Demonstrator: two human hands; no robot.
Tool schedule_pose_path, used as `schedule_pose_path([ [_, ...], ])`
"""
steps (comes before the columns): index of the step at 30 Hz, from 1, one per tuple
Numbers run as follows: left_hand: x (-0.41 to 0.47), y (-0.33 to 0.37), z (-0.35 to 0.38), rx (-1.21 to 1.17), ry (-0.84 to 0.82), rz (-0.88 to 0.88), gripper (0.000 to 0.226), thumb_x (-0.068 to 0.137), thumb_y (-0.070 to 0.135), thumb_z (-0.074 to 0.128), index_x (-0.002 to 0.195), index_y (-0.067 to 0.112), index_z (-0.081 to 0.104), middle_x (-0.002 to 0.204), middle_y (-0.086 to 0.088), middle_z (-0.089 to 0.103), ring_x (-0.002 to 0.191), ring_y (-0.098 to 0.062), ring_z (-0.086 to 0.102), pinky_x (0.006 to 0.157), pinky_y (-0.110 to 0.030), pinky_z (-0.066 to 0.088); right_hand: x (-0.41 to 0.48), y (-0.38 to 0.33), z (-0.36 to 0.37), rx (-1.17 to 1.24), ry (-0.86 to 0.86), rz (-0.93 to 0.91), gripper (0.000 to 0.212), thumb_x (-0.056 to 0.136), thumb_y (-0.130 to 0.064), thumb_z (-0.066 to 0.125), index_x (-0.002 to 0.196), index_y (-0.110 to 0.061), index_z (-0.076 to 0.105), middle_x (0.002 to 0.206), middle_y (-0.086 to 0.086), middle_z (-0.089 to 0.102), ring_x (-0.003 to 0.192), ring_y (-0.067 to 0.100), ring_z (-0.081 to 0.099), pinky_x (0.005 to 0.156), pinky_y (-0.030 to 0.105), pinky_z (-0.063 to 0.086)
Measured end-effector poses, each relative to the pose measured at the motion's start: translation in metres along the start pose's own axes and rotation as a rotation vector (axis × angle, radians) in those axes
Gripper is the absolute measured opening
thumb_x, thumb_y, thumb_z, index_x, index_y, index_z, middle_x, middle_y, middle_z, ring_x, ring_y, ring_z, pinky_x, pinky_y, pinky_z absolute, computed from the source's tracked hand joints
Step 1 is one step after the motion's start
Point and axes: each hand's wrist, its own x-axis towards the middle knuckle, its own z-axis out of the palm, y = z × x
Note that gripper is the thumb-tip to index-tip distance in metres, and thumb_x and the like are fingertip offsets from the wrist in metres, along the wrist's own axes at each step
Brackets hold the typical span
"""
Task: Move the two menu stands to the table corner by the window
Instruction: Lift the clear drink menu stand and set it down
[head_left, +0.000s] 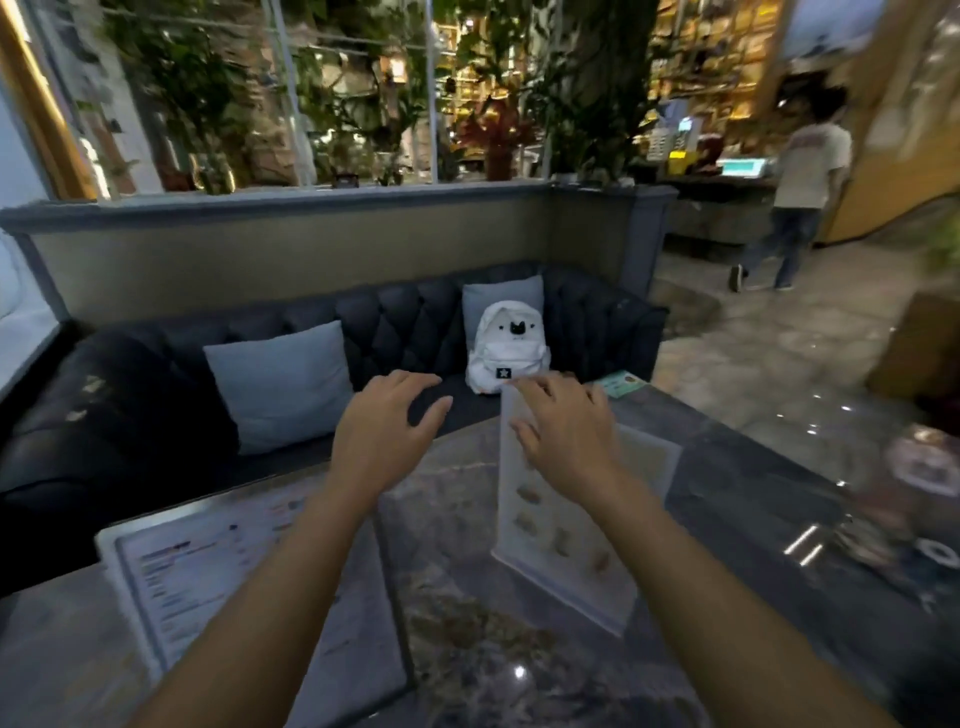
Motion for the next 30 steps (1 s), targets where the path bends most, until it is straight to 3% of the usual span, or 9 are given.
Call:
schedule_pose_path([
  [5,0.034,0.047,0.057,0.006,-0.111,0.123,0.032,0.087,0.033,0.054,0.113,0.016,0.06,0.11,-0.007,0.066,0.098,-0.027,0.056,0.082,-0.041,0.048,-0.019,0.062,-0.022,-0.068,-0.028,0.128,0.038,0.091,-0.029,0.045,0.125,-0.015,0.045,0.121,0.009,0.055,0.109,0.029,0.05,0.089,0.04,0.037],
  [10,0.051,0.078,0.108,0.029,-0.255,0.166,0.036,0.087,0.036,0.052,0.118,0.019,0.056,0.116,-0.007,0.062,0.106,-0.028,0.054,0.087,-0.042,0.046,-0.04,0.1,-0.028,-0.072,-0.168,0.221,0.034,0.092,-0.03,0.041,0.121,-0.013,0.046,0.118,0.011,0.054,0.11,0.03,0.047,0.09,0.041,0.035],
  [13,0.054,0.082,0.128,0.003,-0.267,0.183,0.03,0.087,0.035,0.052,0.11,0.016,0.061,0.109,-0.008,0.063,0.103,-0.028,0.055,0.085,-0.041,0.046,-0.048,0.113,-0.023,-0.041,-0.276,0.23,0.032,0.093,-0.028,0.037,0.118,-0.011,0.047,0.12,0.013,0.055,0.111,0.031,0.049,0.092,0.042,0.035],
  [17,0.051,0.076,0.139,0.04,-0.351,0.216,0.044,0.088,0.049,0.026,0.083,0.023,0.06,0.085,-0.006,0.067,0.085,-0.026,0.058,0.081,-0.039,0.043,-0.057,0.123,-0.014,0.035,-0.346,0.257,0.025,0.092,-0.03,0.04,0.105,-0.011,0.049,0.113,0.016,0.063,0.104,0.035,0.057,0.081,0.042,0.043],
  [19,0.047,0.071,0.138,0.03,-0.371,0.208,0.03,0.091,0.046,0.028,0.075,0.034,0.051,0.079,-0.004,0.066,0.082,-0.025,0.058,0.081,-0.036,0.039,-0.059,0.126,-0.009,0.08,-0.339,0.295,0.023,0.092,-0.032,0.042,0.101,-0.012,0.048,0.11,0.016,0.064,0.101,0.036,0.058,0.076,0.041,0.045],
  [25,0.036,0.076,0.125,0.075,-0.402,0.183,0.025,0.094,0.041,0.034,0.078,0.031,0.05,0.084,0.004,0.062,0.088,-0.019,0.055,0.073,-0.031,0.026,-0.054,0.134,-0.001,0.192,-0.289,0.34,0.02,0.091,-0.033,0.044,0.093,-0.013,0.048,0.103,0.014,0.066,0.097,0.034,0.058,0.063,0.037,0.037],
  [30,0.023,0.086,0.117,0.155,-0.368,0.143,0.032,0.093,0.04,0.037,0.088,0.018,0.059,0.093,-0.003,0.067,0.09,-0.021,0.058,0.077,-0.036,0.042,-0.046,0.143,0.002,0.271,-0.31,0.339,0.019,0.09,-0.033,0.048,0.084,-0.015,0.048,0.092,0.01,0.067,0.091,0.03,0.058,0.062,0.036,0.038],
])
